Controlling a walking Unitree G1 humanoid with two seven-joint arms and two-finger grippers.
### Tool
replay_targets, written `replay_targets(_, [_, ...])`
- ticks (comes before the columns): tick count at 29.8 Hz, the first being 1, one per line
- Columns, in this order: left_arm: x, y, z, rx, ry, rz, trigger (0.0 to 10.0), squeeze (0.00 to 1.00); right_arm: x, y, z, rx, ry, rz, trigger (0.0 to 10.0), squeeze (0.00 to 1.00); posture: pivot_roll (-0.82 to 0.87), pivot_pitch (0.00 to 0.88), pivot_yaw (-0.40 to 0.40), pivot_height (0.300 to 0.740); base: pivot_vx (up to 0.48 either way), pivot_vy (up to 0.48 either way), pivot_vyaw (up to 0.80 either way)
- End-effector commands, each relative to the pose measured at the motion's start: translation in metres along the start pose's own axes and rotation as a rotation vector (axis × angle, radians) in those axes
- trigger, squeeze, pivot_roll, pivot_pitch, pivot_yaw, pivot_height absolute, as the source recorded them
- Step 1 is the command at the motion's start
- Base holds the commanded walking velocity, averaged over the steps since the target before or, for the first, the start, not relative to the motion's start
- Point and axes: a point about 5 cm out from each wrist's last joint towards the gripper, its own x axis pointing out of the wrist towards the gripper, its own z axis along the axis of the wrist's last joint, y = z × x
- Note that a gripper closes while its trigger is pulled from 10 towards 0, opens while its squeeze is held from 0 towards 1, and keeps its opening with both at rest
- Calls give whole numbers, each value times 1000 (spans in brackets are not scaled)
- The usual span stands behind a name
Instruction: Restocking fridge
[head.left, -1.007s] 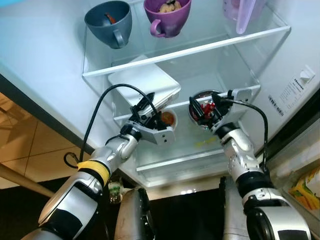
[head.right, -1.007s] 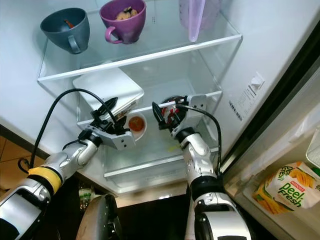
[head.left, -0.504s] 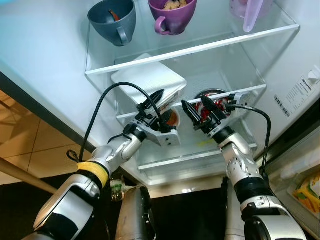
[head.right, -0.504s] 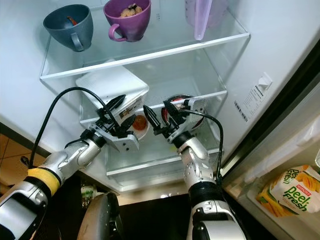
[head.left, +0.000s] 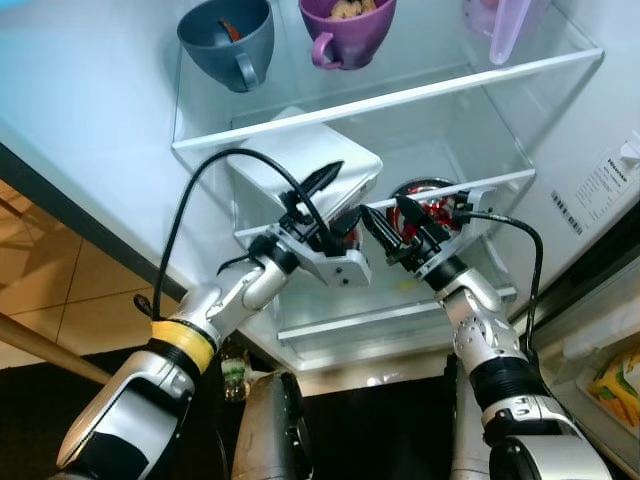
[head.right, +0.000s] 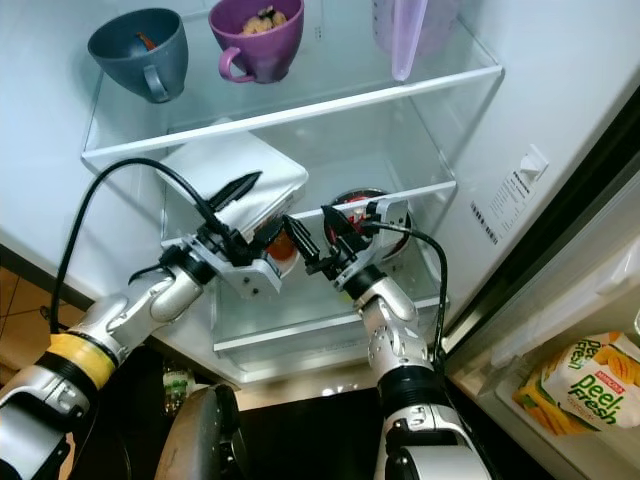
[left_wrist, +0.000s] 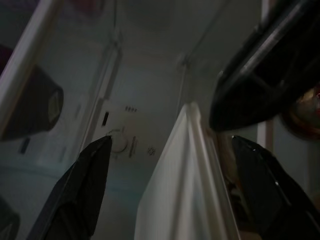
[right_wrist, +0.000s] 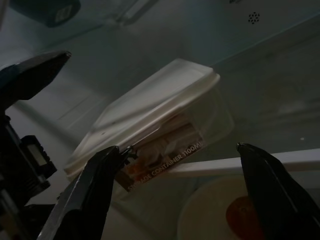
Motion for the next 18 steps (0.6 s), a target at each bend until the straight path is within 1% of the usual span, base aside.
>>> replay_targets(1, [-3,5,4,-64,-22,17,10000,0,-3,3,-10,12,39,11,10000,0,-37,290,152,530,0,0,0])
replay_targets(2, [-1,11,16,-190,-48,58,10000,0,-6,0,-8,7,39,16,10000,0,-36,290,152,530,0,0,0])
replay_targets(3, [-1,13,22,-254,-62,84,10000,0,-7,-1,-7,4,39,17,10000,0,-32,285,150,530,0,0,0])
replay_targets(5, [-1,13,22,-254,-62,84,10000,0,-7,-1,-7,4,39,17,10000,0,-32,285,150,530,0,0,0])
replay_targets(7, [0,16,35,-370,-91,105,10000,0,-10,-5,-5,-7,41,11,10000,0,-31,281,149,530,0,0,0])
replay_targets(8, [0,16,35,-370,-91,105,10000,0,-10,-5,-5,-7,41,11,10000,0,-31,281,149,530,0,0,0])
replay_targets(9, [0,16,40,-421,-101,109,10000,0,-12,-7,-4,-12,43,8,10000,0,-27,276,147,530,0,0,0])
replay_targets(10, [-2,13,49,-505,-113,107,10000,0,-13,-10,-2,-20,42,2,10000,0,-25,273,146,530,0,0,0])
replay_targets(11, [-2,13,49,-505,-113,107,10000,0,-13,-10,-2,-20,42,2,10000,0,-25,273,146,530,0,0,0])
replay_targets(12, [-5,10,56,-596,-121,95,10000,0,-15,-12,0,-29,45,-4,10000,0,-23,270,146,530,0,0,0])
replay_targets(13, [-5,10,56,-596,-121,95,10000,0,-15,-12,0,-29,45,-4,10000,0,-23,270,146,530,0,0,0])
replay_targets(14, [-9,5,62,-675,-125,80,10000,0,-16,-14,1,-38,50,-8,10000,0,-20,265,148,530,0,0,0])
replay_targets(15, [-11,2,65,-723,-127,69,10000,0,-16,-15,1,-45,53,-11,10000,0,-19,264,148,530,0,0,0])
replay_targets(16, [-11,2,65,-723,-127,69,10000,0,-16,-15,1,-45,53,-11,10000,0,-19,264,148,530,0,0,0])
replay_targets(17, [-22,-8,73,-815,-118,23,10000,0,-18,-16,1,-59,62,-12,10000,0,-11,256,153,530,0,0,0])
replay_targets(18, [-25,-11,75,-847,-115,7,10000,0,-18,-17,1,-65,67,-11,10000,0,-11,256,153,530,0,0,0])
